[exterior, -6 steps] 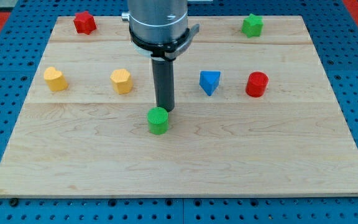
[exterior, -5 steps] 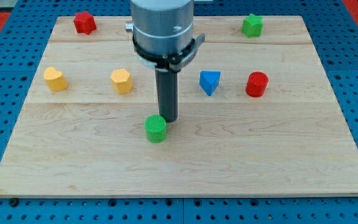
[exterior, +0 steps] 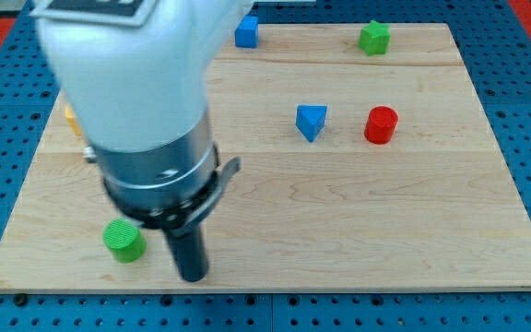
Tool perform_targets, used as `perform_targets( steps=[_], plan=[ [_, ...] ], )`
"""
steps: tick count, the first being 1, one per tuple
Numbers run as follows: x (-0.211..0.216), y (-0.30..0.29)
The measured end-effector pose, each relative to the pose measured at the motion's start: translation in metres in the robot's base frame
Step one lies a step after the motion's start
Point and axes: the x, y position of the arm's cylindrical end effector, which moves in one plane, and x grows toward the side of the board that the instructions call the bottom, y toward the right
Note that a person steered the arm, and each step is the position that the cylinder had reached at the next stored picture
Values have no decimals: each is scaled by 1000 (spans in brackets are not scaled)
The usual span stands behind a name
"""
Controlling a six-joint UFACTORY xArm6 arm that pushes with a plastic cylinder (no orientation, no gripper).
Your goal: Push the green circle towards the bottom left of the board
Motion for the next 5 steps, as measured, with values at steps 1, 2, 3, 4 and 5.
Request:
perform_targets(
  steps=[1, 2, 3, 4, 5],
  plan=[
    [-3, -58],
    [-21, -60],
    [-22, -9],
    [-29, 18],
    [-48, -2]
  ],
)
